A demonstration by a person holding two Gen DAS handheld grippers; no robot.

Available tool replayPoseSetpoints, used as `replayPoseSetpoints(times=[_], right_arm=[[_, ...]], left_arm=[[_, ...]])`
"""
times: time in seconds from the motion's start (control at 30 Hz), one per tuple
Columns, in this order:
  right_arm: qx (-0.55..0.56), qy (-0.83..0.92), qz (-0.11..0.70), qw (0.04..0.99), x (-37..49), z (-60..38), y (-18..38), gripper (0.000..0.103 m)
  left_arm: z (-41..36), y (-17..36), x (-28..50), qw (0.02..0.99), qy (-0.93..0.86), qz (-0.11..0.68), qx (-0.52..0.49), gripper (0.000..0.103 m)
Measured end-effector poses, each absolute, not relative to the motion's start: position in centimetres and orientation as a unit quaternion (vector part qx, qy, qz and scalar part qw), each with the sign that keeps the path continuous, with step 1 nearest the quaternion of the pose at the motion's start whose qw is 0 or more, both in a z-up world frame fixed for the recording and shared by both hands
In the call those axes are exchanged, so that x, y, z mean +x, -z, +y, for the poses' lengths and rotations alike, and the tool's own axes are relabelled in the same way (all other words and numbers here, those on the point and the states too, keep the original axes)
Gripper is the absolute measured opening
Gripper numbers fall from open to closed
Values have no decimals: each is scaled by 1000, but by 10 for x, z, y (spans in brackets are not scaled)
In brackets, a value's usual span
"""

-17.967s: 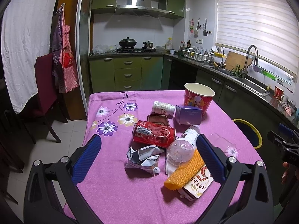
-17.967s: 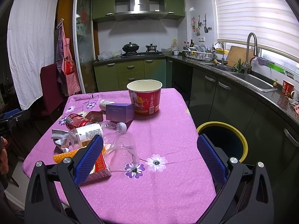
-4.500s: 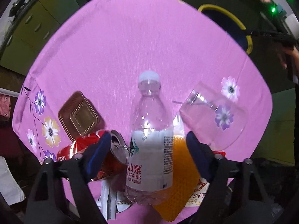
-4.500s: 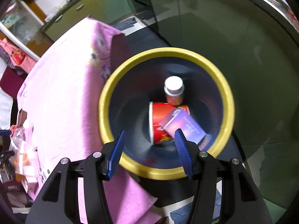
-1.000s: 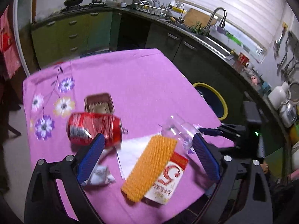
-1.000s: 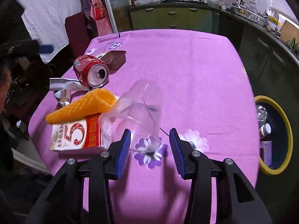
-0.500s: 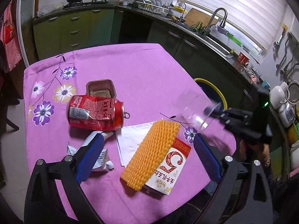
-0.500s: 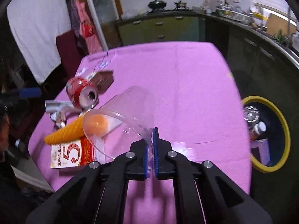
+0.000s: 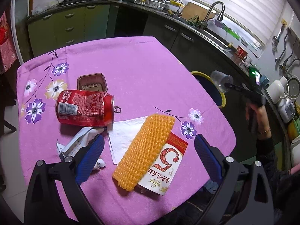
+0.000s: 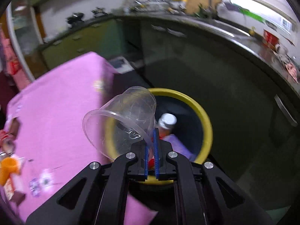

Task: Collect trash
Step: 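Carry the plastic cup with the right tool over the bin and release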

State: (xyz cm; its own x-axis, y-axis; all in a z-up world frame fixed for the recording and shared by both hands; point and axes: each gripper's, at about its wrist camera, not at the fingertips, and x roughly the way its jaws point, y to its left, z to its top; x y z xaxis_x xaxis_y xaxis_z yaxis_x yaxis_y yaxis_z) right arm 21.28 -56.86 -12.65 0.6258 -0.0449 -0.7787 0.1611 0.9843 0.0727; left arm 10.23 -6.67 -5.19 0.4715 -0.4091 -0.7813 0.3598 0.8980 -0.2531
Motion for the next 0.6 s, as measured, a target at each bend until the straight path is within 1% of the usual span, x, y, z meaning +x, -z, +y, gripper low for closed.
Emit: replayPoseSetpoints(times=[0.07,0.1,0.17,0.23,0.27,0.37,0.5,0.57,0.6], right_arm=[[73,70,443,891,227,-582,141,7],[79,78,452,885,235,-590,151,9],[94,85,460,879,242,-599,160,21],[114,83,459,877,240,-606,164,24],[118,79,454,880,236,-604,163,24],[117,74,437,889,217,-597,154,30],[119,61,425,895,195,-587,142,30],[120,52,419,899,183,-581,135,37],[120,49,416,900,177,-578,131,38]], left_arm=[[-70,54,101,854,226,469,-21,92],[-71,54,101,852,228,471,-18,92],[-78,58,100,845,239,478,-1,93],[-85,62,100,835,252,489,23,93],[-89,66,101,829,260,495,34,93],[-98,76,106,812,274,512,58,93],[-107,91,115,797,279,529,88,93],[-110,96,119,794,277,533,98,93],[-112,99,121,791,278,535,102,92]])
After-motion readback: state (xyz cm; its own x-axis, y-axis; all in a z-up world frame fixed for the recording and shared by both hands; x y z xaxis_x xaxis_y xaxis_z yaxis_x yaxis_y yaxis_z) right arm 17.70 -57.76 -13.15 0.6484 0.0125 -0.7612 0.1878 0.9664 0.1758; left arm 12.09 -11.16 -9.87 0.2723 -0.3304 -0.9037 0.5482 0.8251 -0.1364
